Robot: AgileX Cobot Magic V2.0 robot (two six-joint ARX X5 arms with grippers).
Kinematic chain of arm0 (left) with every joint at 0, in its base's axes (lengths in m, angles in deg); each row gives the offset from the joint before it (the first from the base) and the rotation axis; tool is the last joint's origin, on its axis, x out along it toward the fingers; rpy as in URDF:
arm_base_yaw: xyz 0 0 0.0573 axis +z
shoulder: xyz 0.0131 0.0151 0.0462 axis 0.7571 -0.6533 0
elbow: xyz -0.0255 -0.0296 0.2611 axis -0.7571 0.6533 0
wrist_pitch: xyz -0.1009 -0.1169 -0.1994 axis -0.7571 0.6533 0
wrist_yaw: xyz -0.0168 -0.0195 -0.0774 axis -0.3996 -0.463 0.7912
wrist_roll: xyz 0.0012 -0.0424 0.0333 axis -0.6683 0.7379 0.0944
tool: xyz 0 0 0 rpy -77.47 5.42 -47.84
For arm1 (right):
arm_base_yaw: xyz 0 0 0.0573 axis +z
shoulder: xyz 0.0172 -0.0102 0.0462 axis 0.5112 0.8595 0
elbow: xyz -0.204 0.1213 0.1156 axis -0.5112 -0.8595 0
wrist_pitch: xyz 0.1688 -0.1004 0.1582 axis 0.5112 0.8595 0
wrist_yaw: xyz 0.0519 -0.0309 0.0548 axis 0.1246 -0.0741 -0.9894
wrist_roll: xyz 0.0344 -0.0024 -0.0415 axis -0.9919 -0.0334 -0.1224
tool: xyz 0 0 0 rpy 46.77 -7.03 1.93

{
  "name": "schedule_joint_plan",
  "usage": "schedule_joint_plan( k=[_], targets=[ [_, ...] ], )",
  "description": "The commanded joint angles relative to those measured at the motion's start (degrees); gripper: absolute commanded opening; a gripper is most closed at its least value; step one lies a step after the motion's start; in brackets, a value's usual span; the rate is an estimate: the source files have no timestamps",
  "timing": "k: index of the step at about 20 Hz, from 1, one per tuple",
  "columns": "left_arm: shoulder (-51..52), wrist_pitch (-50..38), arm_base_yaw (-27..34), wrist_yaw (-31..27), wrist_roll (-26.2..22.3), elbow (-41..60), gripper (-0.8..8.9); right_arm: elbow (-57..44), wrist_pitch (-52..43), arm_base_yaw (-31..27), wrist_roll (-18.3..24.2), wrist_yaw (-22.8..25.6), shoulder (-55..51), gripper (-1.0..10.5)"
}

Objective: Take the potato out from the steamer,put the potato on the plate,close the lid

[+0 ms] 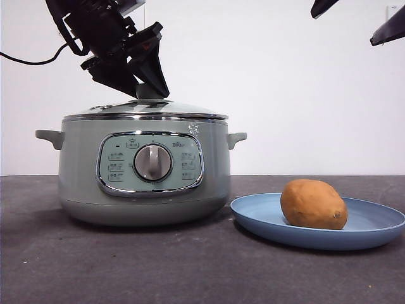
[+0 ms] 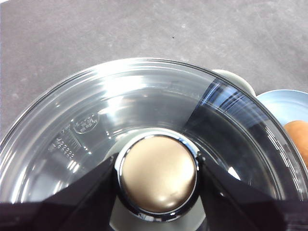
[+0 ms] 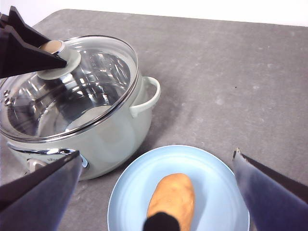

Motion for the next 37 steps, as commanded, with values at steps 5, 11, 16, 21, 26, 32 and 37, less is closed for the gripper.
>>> schedule_joint_plan(
  k=[5,11,16,21,26,32,37],
  targets=[
    [0.1,0.2,-0.1,0.1,-0.6,-0.1,4.71,-0.1,-0.3,0.0,-0.2,-0.1,-0.1,6.0],
    [2.3,1.8,-0.1,-0.1,-0.5,-2.5,4.72,-0.1,0.2,0.0,-0.2,-0.2,-0.1,6.0],
    [6.7,15.1,-0.1,-0.2,-0.4,-9.4,4.71,0.6,1.8,0.1,-0.4,-3.1,-0.1,6.0],
    [11.3,38.0,-0.5,0.6,1.0,-18.6,4.67,5.0,12.1,0.1,-1.3,-13.0,-0.1,6.0],
    [16.1,49.5,-0.5,5.3,1.0,-21.4,0.44,10.3,23.6,0.1,-1.7,-21.6,-0.1,5.2],
    [19.2,50.4,-0.5,6.3,1.4,-21.4,-0.08,11.3,27.9,0.2,-1.6,-22.7,-0.2,0.0],
    [19.2,50.9,-0.5,6.3,1.5,-21.4,-0.08,11.3,27.7,0.2,-1.6,-22.4,-0.2,0.0]
  ],
)
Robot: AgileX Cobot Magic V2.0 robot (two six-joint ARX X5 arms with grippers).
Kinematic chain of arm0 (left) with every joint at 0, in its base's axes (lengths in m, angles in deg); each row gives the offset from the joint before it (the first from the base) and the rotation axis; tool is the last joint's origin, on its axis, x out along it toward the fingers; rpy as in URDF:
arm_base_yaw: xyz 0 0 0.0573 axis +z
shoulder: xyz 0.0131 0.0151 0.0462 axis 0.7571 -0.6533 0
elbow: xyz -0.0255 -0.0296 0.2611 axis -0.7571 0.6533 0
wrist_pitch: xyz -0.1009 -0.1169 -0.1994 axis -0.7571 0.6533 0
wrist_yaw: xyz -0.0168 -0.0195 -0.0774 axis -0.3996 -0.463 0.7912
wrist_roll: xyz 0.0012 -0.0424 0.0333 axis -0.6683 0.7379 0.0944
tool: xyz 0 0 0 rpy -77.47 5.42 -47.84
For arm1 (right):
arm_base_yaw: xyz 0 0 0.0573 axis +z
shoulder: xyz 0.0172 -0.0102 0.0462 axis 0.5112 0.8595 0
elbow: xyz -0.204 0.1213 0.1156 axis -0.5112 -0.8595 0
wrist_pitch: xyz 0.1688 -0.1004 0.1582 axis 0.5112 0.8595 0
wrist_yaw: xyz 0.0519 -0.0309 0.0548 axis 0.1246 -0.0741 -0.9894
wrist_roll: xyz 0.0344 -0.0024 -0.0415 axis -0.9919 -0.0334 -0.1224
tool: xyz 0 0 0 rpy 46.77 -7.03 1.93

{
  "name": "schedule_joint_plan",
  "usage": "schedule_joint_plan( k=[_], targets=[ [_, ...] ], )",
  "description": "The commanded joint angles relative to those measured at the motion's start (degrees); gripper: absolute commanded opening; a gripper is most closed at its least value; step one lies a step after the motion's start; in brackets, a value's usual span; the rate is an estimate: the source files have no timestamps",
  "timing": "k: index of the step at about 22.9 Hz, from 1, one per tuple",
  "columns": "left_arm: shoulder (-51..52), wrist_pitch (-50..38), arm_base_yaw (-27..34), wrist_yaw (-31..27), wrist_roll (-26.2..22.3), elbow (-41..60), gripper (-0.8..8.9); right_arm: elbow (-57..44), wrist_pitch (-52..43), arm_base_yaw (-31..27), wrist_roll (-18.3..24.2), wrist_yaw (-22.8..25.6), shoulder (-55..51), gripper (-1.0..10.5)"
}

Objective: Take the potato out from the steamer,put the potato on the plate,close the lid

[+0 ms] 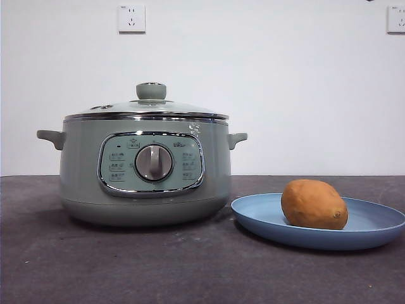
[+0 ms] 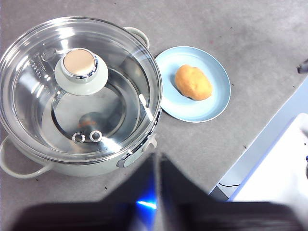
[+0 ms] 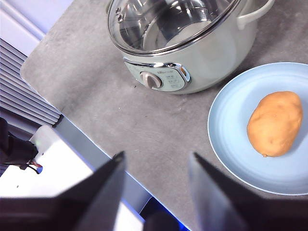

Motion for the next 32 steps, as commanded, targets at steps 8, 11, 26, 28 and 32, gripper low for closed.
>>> schedule_joint_plan(
  k=[8,11,26,28,32],
  targets=[
    [-0.1,0.8,-0.2,0.4,0.2,0.0,-0.04,0.0,-0.3,0.1,-0.2,1.3,-0.1,0.0],
    [-0.1,0.4,-0.2,0.3,0.2,0.0,-0.03,0.0,-0.3,0.1,-0.3,2.1,-0.1,0.0],
    [1.4,-2.7,1.5,-9.1,-3.0,0.0,-0.02,0.0,-0.3,0.1,-0.3,2.3,-0.1,0.0],
    [3.1,-3.2,2.4,-9.1,-5.7,0.0,-0.02,0.0,-0.3,0.1,-0.2,3.1,-0.1,0.0],
    [9.5,-13.6,7.3,-8.2,-9.0,1.3,-0.02,0.0,-0.3,0.1,-0.3,3.2,-0.1,0.0]
  ],
)
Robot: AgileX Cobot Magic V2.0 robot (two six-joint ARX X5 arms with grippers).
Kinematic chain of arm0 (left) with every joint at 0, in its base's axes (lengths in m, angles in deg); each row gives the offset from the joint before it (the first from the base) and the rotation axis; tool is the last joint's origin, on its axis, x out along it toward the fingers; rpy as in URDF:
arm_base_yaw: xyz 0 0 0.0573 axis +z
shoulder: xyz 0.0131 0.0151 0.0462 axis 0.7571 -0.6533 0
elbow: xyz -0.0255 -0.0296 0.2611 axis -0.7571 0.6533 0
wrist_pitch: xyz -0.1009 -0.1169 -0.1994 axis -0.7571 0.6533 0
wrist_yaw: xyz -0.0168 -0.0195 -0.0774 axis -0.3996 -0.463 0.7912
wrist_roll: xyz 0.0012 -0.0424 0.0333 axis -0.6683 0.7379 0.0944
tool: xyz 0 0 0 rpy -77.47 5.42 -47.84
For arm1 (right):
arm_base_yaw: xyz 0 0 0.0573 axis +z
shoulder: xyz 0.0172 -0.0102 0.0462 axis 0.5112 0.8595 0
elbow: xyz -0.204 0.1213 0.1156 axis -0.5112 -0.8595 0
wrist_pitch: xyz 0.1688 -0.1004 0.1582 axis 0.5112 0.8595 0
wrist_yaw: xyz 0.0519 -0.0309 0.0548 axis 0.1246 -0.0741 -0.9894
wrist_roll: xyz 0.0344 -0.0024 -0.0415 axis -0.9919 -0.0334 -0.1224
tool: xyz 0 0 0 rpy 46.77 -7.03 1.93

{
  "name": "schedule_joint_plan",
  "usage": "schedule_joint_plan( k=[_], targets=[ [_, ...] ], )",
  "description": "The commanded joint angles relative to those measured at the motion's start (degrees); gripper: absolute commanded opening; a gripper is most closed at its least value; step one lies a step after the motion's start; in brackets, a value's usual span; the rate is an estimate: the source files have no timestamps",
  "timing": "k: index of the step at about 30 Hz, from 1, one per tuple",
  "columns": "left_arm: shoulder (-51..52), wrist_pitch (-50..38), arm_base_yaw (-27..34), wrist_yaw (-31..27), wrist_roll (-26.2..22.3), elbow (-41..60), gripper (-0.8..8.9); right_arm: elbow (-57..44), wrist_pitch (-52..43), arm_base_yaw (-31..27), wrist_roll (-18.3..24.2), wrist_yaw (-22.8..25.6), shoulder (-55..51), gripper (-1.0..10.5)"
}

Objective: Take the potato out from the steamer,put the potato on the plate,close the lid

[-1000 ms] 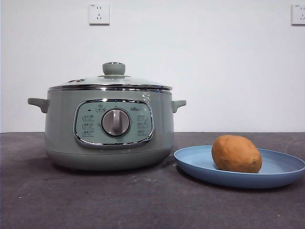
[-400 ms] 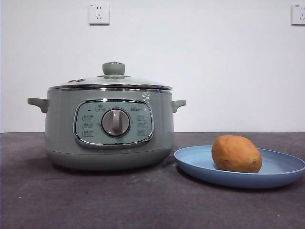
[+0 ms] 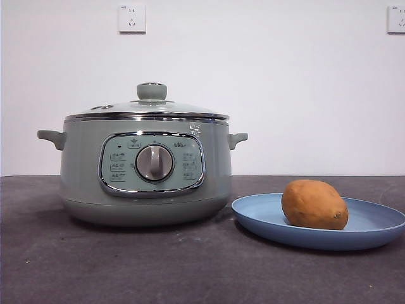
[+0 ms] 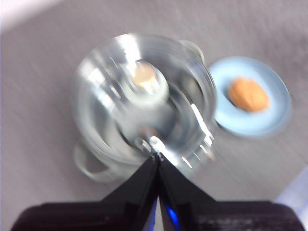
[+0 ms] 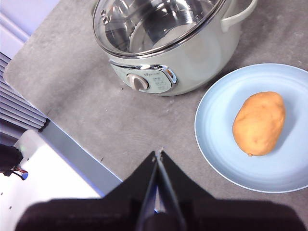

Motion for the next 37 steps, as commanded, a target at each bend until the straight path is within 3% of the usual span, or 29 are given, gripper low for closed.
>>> schedule_joint_plan(
  k=[1,6,9,12,15,25,37],
  targets=[
    [6.1,-10.6,4.6,1.9,-2.8,1.9,-0.02,0.0,-0.3,0.1,-0.3,0.2,-0.1,0.0],
    [15.7,-25.9,13.4,1.5,-2.8,10.7,-0.02,0.0,-0.3,0.1,-0.3,0.2,-0.1,0.0],
    [21.8,-34.8,18.0,-2.0,-2.8,19.0,-0.02,0.0,-0.3,0.1,-0.3,0.2,-0.1,0.0],
    [27.7,-41.8,20.9,-5.7,-2.8,27.9,-0.02,0.0,-0.3,0.1,-0.3,0.2,-0.1,0.0],
    [33.2,-46.6,22.8,-5.9,-2.7,36.8,-0.02,0.0,-0.3,0.1,-0.3,0.2,-0.1,0.0],
    [48.1,-56.1,24.5,-5.9,0.7,64.6,-0.02,0.0,-0.3,0.1,-0.3,0.2,-0.1,0.0],
    [59.5,-60.9,24.7,-9.0,3.1,87.3,-0.02,0.0,-0.3,0.1,-0.3,0.2,-0.1,0.0]
  ],
)
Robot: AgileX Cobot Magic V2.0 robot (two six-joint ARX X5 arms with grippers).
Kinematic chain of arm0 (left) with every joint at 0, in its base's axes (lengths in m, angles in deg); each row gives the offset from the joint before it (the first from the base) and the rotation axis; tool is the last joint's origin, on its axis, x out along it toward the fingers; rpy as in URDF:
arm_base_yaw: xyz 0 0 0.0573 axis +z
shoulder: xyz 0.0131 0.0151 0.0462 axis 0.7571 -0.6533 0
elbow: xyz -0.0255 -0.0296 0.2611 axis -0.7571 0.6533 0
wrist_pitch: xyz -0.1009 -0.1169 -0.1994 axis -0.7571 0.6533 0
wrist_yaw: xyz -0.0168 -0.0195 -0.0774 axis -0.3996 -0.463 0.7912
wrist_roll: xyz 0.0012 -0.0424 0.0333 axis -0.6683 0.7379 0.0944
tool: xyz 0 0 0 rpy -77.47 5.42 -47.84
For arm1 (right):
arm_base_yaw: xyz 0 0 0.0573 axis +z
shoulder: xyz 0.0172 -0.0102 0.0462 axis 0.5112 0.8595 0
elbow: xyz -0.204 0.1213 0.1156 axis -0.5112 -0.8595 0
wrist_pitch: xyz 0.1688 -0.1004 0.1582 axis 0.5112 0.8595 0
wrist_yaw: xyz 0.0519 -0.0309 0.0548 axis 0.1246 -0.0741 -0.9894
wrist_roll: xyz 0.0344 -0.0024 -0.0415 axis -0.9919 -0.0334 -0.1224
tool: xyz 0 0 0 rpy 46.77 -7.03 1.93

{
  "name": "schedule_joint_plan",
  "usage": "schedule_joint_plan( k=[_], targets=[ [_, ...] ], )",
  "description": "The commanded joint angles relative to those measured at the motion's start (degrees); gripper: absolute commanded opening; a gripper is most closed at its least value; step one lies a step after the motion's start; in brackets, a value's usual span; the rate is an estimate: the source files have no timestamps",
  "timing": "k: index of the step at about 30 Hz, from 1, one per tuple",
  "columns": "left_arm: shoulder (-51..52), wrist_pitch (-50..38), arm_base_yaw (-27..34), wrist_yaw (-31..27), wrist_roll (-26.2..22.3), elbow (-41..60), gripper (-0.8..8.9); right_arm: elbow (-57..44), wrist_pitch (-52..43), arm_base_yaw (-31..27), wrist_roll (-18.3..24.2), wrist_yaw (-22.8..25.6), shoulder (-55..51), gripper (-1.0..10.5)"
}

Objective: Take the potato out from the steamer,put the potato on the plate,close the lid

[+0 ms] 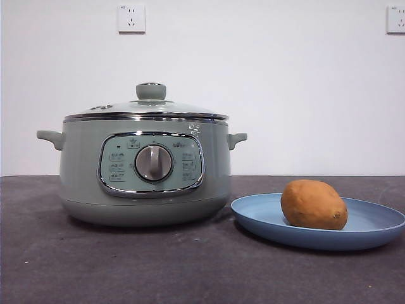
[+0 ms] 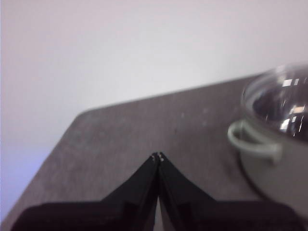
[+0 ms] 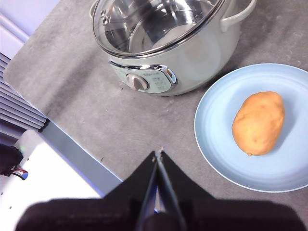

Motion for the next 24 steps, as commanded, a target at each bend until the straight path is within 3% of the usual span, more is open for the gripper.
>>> schedule_joint_plan(
  k=[1,13,24],
  targets=[
    [2.6,-0.9,0.2,-1.6,0.8,4.1,-0.02,0.0,-0.3,0.1,-0.3,0.2,-0.1,0.0],
    [9.7,-0.6,0.2,-2.4,1.8,12.6,-0.02,0.0,-0.3,0.1,-0.3,0.2,-0.1,0.0],
    [10.0,2.5,0.2,-2.1,2.7,13.6,-0.02,0.0,-0.3,0.1,-0.3,0.2,-0.1,0.0]
  ],
)
